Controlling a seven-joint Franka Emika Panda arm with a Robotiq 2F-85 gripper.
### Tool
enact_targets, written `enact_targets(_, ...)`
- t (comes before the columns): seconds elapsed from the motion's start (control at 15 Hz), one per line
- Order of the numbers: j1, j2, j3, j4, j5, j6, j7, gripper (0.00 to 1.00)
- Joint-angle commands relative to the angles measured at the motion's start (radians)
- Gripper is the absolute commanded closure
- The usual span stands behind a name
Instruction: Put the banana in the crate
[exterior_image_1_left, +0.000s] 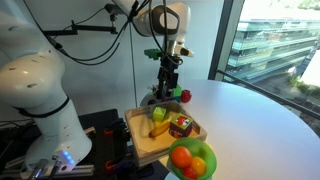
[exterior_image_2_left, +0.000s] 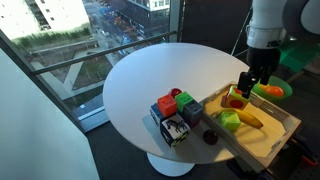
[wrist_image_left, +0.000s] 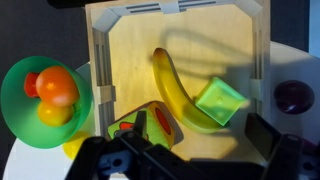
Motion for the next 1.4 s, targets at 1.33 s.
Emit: enact_targets(1.33,-0.023,-0.359,-0.056,0.023,0.156,-0.109,-0.175,0.0)
